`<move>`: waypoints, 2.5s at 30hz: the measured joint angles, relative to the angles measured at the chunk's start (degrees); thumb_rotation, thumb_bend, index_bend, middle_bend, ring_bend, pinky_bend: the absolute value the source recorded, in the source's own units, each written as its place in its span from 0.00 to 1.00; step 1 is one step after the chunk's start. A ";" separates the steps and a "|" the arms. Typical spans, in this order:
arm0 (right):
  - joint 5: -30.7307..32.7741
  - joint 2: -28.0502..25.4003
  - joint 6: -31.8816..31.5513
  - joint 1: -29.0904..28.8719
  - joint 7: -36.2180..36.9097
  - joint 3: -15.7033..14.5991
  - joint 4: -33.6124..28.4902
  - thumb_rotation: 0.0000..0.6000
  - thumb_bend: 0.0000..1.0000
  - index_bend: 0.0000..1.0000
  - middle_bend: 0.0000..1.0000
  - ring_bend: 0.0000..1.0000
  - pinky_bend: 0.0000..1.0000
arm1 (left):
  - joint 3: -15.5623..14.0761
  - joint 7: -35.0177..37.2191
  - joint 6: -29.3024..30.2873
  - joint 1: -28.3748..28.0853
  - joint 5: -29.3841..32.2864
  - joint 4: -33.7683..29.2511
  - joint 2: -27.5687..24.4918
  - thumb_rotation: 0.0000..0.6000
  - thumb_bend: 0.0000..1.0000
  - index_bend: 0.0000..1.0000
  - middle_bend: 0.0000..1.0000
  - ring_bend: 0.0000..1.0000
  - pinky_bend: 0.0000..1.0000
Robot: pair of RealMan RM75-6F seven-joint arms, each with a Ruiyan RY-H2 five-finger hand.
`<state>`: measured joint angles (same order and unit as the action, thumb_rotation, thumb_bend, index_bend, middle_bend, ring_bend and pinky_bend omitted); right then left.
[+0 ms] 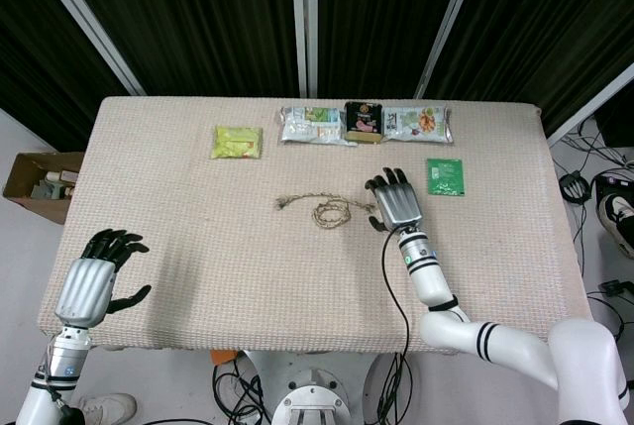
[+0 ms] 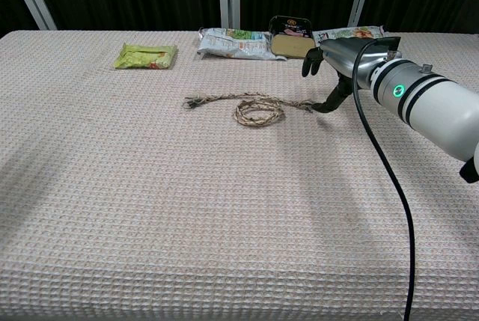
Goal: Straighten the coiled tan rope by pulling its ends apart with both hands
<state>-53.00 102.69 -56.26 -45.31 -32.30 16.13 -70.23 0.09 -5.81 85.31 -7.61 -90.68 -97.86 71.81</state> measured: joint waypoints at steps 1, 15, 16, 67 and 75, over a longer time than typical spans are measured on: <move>0.03 0.05 0.02 -0.03 0.04 -0.02 0.06 1.00 0.21 0.32 0.28 0.08 0.15 | 0.00 -0.03 -0.04 -0.01 -0.01 -0.03 0.00 1.00 0.17 0.36 0.26 0.17 0.15; 2.15 3.36 2.11 -2.57 0.16 1.00 5.35 1.00 0.26 0.41 0.28 0.08 0.15 | 0.16 -0.19 -0.46 -0.07 0.15 0.00 0.14 1.00 0.18 0.36 0.26 0.17 0.15; 2.38 3.96 2.40 -3.00 0.10 1.18 6.32 1.00 0.26 0.42 0.28 0.08 0.15 | 0.20 -0.19 -0.53 -0.10 0.20 0.02 0.15 1.00 0.18 0.36 0.26 0.17 0.15; -0.52 6.27 -0.71 -3.76 -2.41 1.77 12.53 1.00 0.52 0.66 0.38 0.11 0.15 | 4.11 1.05 -9.41 -7.80 0.47 0.01 -0.07 1.00 0.18 0.36 0.25 0.17 0.15; 0.31 -3.14 -5.52 0.89 -7.16 0.72 2.15 1.00 0.52 0.66 0.38 0.11 0.15 | 12.76 -0.01 -23.81 -22.25 8.20 2.69 7.28 1.00 0.22 0.39 0.24 0.17 0.15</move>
<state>-52.69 99.56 -61.78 -44.41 -39.47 16.85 -68.08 12.84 -5.82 61.50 -29.86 -82.48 -95.17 79.08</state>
